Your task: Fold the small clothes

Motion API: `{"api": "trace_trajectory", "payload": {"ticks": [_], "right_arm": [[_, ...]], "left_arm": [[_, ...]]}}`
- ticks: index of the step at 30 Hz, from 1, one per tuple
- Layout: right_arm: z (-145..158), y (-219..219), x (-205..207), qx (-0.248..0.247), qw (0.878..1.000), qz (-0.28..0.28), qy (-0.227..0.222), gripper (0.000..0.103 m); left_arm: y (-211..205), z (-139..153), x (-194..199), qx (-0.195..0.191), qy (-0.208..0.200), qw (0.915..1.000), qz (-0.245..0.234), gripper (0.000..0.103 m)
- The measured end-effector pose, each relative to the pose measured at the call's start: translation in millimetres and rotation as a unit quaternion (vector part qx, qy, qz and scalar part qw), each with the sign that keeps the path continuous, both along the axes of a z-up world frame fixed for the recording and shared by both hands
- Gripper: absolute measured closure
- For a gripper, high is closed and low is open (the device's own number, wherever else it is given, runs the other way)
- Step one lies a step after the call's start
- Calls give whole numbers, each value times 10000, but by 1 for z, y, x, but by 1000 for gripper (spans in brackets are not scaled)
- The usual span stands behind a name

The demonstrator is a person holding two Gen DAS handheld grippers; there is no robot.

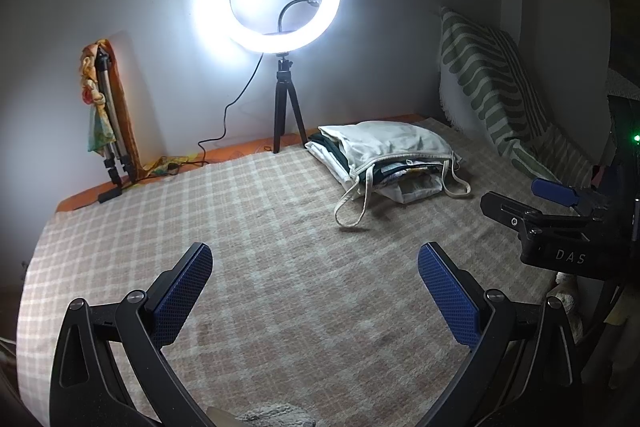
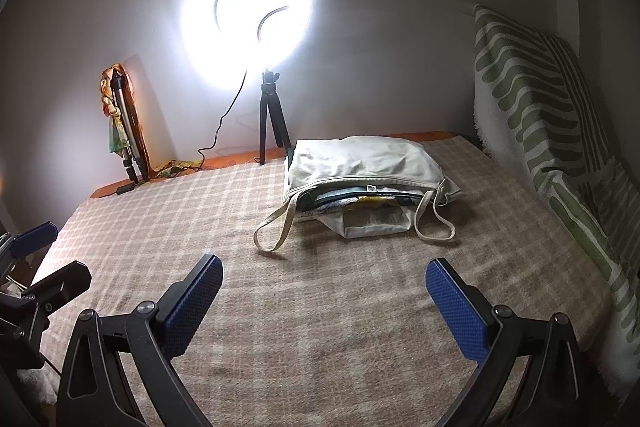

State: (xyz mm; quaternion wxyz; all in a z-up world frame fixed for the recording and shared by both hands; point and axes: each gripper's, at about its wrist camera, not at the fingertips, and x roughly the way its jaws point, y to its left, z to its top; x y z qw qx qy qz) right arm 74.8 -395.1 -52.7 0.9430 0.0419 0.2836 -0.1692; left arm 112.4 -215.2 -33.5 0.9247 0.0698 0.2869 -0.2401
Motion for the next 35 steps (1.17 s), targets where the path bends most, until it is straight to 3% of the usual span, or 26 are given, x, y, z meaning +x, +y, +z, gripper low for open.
{"api": "trace_trajectory", "payload": {"ticks": [35], "right_arm": [[-5, 7, 4, 30, 9999, 78, 71, 0]], "left_arm": [[5, 5, -3, -79, -139, 9998, 106, 1]]}}
